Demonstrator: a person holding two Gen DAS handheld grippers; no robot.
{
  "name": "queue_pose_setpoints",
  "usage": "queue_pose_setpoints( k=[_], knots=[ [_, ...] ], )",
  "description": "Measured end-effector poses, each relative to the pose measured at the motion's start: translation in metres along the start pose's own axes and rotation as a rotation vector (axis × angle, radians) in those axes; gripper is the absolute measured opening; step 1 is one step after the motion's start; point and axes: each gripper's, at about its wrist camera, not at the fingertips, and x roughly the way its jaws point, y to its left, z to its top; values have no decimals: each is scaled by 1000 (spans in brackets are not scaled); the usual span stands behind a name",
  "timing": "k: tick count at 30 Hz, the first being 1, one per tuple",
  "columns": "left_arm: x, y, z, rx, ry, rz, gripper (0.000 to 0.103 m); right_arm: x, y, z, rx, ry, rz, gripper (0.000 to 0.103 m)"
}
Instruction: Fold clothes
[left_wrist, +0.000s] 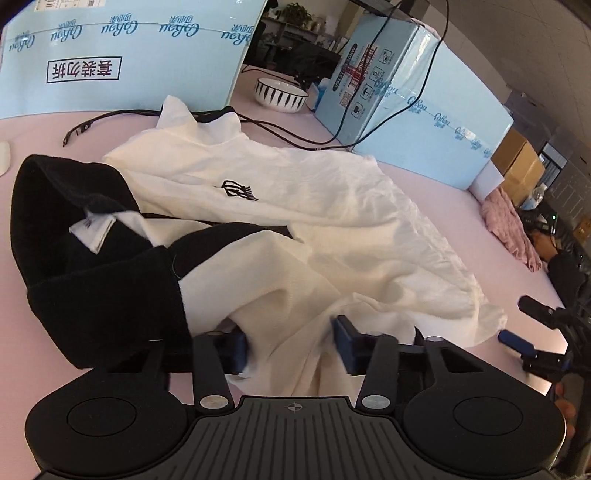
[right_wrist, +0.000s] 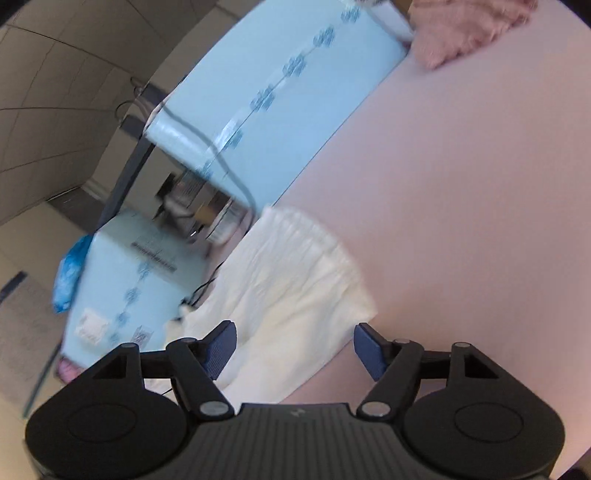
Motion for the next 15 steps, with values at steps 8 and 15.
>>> queue_pose_setpoints(
  k=[8,15],
  knots=[
    [-88,14,21,-61,-72,5,22,49,14,-2,-82,-22,-32,7],
    [-89,19,-3,-50,-68,170,71,-15,10,14,-107,-335,-14,8]
  ],
)
